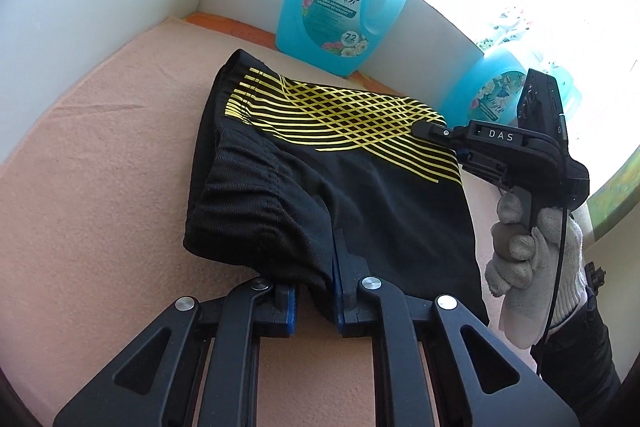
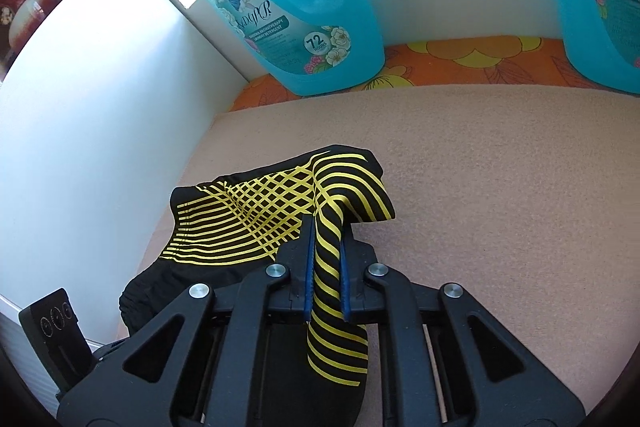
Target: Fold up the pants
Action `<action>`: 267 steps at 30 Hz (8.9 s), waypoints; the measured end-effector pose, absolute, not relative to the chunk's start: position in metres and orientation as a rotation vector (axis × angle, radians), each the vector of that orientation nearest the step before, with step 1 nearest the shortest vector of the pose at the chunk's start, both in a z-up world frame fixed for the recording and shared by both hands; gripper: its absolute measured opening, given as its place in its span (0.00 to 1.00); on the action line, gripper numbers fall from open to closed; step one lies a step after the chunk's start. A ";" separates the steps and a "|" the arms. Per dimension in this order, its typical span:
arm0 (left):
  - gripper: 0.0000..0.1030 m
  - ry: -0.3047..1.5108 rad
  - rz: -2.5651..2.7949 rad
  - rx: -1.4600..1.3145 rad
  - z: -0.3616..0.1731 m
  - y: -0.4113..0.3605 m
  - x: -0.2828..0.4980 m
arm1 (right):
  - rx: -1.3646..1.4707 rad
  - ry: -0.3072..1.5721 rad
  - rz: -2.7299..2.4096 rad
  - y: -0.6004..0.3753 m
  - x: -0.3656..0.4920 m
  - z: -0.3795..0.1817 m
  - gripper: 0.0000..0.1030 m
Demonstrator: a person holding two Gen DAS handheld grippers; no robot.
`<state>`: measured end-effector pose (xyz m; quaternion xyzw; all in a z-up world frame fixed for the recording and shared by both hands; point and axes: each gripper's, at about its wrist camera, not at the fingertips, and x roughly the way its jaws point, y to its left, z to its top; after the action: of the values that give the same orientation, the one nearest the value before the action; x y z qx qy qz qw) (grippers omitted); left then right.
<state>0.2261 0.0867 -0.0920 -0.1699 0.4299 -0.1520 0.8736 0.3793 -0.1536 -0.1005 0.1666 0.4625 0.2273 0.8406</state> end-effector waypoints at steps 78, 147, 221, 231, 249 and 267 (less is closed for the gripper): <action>0.11 0.536 -0.889 -0.116 0.053 -0.349 0.280 | -0.013 0.649 0.005 -0.572 0.358 0.123 0.10; 0.39 0.660 -0.797 0.105 0.048 -0.339 0.311 | 0.081 0.681 -0.136 -0.538 0.189 0.024 0.56; 0.81 0.578 -0.555 0.080 0.025 -0.117 0.033 | 0.070 0.482 -0.462 -0.379 -0.057 0.015 1.00; 0.81 0.570 -0.539 0.079 0.027 -0.115 0.033 | 0.071 0.482 -0.458 -0.377 -0.056 0.016 1.00; 0.81 0.558 -0.534 0.080 0.029 -0.115 0.030 | 0.068 0.482 -0.458 -0.372 -0.055 0.018 1.00; 0.81 0.551 -0.530 0.083 0.030 -0.115 0.030 | 0.067 0.484 -0.457 -0.367 -0.054 0.018 1.00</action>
<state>0.0304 -0.1151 0.0302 0.0404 0.2690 -0.2583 0.9270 -0.0536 -0.3672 0.0181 0.0327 0.2377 -0.2242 0.9445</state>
